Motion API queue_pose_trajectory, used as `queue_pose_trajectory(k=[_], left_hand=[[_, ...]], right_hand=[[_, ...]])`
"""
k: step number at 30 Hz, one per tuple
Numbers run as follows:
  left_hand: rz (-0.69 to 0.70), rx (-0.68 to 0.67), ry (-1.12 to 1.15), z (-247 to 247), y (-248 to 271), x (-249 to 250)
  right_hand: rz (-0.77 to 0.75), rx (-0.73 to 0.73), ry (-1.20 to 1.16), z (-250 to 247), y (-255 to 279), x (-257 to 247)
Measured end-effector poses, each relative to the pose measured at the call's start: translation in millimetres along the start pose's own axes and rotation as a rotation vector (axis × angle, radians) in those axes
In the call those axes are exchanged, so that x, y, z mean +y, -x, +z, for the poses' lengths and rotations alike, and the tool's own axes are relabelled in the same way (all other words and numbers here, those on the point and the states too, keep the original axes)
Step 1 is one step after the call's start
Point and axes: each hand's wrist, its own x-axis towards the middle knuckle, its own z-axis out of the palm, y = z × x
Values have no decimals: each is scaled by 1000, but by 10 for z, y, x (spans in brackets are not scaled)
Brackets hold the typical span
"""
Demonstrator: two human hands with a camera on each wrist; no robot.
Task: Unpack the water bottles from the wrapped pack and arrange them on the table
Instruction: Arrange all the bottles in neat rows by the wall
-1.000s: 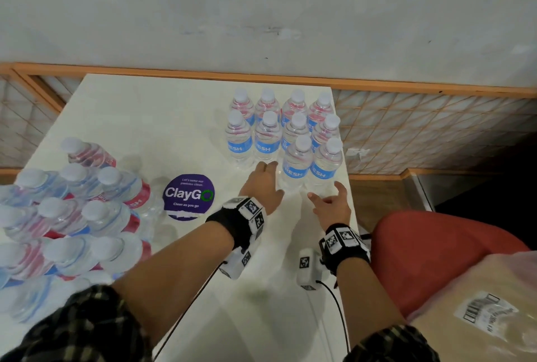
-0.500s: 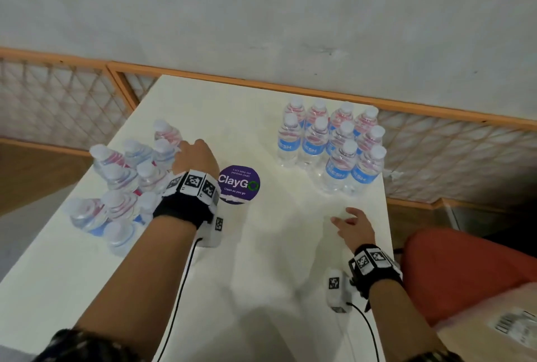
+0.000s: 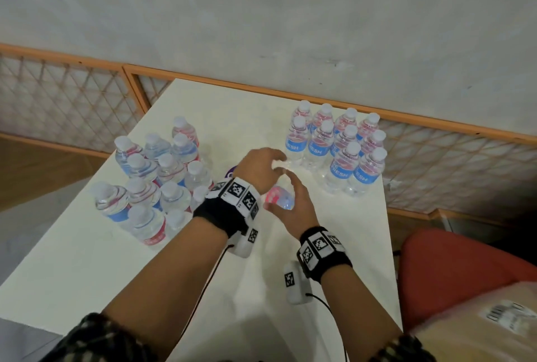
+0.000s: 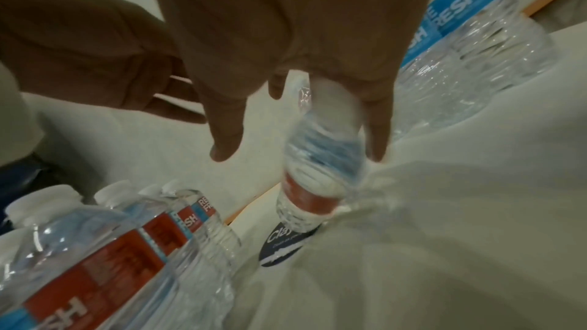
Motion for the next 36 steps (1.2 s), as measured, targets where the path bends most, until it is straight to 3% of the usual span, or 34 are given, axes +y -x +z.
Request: queue_pose_trajectory(k=[3,6,9,14,17,20,27,32,36], left_hand=[[-151,164,-252,-237,-57,-239],[-412,109,-429,-449,-34,-507],[-454,92,-475,-461,6,-731],[-379,41,-500,-356,29,-752],[-336,24,-401,-306,-11,-673],[-250,-5,-277,-205,-29,-516],[-12,-108,-225,137,-73,-141],[158,-153,-178,264,-118,95],[172,-166,-169,250,-225,136]], right_hand=[[148,-12,106,-97,60,193],[263,-23,149,-190,169,387],[327,-49,161,-162,253,411],[340,-91,203,11,278,287],[312,-129,234,146,312,266],[335,-61,268,170,313,310],[305,108,203,-493,266,78],[154,142,433,-883,207,-275],[36,134,614,-1009,101,-460]])
